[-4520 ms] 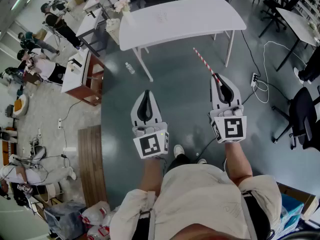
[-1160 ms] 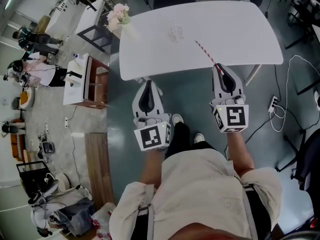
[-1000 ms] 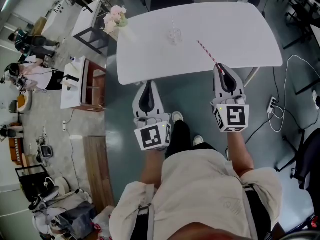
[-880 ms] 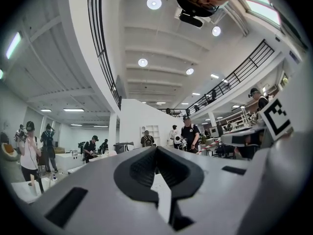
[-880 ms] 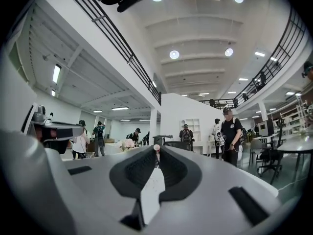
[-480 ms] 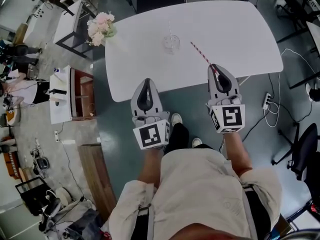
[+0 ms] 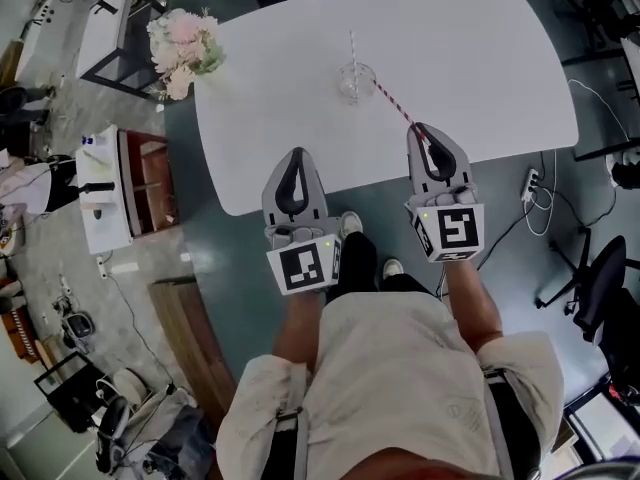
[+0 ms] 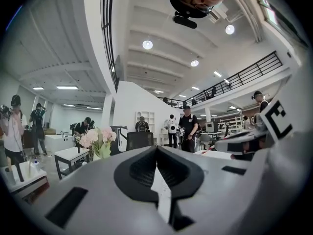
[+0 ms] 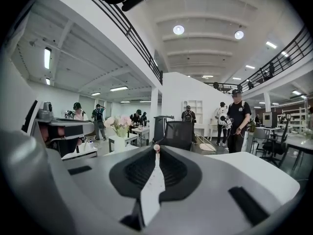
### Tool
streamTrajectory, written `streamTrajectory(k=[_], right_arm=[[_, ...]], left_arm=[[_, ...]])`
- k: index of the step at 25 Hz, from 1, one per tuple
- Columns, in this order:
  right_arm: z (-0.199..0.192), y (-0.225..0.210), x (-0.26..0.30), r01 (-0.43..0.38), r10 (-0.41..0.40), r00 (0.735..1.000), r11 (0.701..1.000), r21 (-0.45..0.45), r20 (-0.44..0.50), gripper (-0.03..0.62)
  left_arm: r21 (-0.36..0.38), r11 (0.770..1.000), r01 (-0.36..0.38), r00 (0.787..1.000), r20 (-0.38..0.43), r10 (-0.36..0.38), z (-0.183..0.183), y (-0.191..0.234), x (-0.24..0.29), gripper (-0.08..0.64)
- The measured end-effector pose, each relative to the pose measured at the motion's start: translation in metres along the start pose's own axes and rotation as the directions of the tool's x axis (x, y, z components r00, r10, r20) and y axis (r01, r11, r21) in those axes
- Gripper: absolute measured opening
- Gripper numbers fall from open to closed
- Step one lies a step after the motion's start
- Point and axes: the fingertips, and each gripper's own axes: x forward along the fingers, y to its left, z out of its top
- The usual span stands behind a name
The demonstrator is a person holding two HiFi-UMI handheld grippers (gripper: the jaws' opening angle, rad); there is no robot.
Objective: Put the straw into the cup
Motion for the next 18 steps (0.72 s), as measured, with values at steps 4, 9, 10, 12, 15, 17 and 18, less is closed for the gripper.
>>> streamTrajectory(k=[4, 9, 10, 12, 15, 17, 18], right_arm=[[-0.019, 0.006, 0.032, 0.01, -0.011, 0.999, 1.0, -0.004, -0.051, 0.023], [-0.042, 0.004, 0.06, 0.037, -0.039, 0.993, 0.999, -0.023, -0.115, 0.022], [-0.048, 0.003, 0.064, 0.044, -0.046, 0.991, 0.999, -0.019, -0.127, 0.023], [-0.059, 0.001, 0.074, 0.056, -0.056, 0.988, 0.998, -0.005, -0.147, 0.023], [-0.073, -0.001, 0.082, 0.057, -0.055, 0.985, 0.998, 0.008, -0.163, 0.023], [-0.079, -0.005, 0.086, 0.055, -0.052, 0.984, 0.998, 0.015, -0.171, 0.023], [-0.082, -0.007, 0.089, 0.054, -0.049, 0.983, 0.998, 0.021, -0.176, 0.022]], left_arm=[[-0.021, 0.999, 0.032, 0.999, -0.023, -0.032, -0.019, 0.014, 0.025, 0.005], [-0.045, 0.997, 0.069, 0.995, -0.064, -0.072, -0.045, 0.026, 0.051, 0.005], [-0.047, 0.996, 0.078, 0.994, -0.072, -0.082, -0.05, 0.027, 0.056, 0.005], [-0.045, 0.995, 0.094, 0.992, -0.082, -0.098, -0.058, 0.029, 0.069, 0.005], [-0.037, 0.993, 0.11, 0.989, -0.098, -0.113, -0.068, 0.024, 0.08, 0.005], [-0.032, 0.992, 0.119, 0.986, -0.111, -0.122, -0.073, 0.018, 0.085, 0.005], [-0.033, 0.992, 0.121, 0.985, -0.118, -0.124, -0.076, 0.016, 0.089, 0.005]])
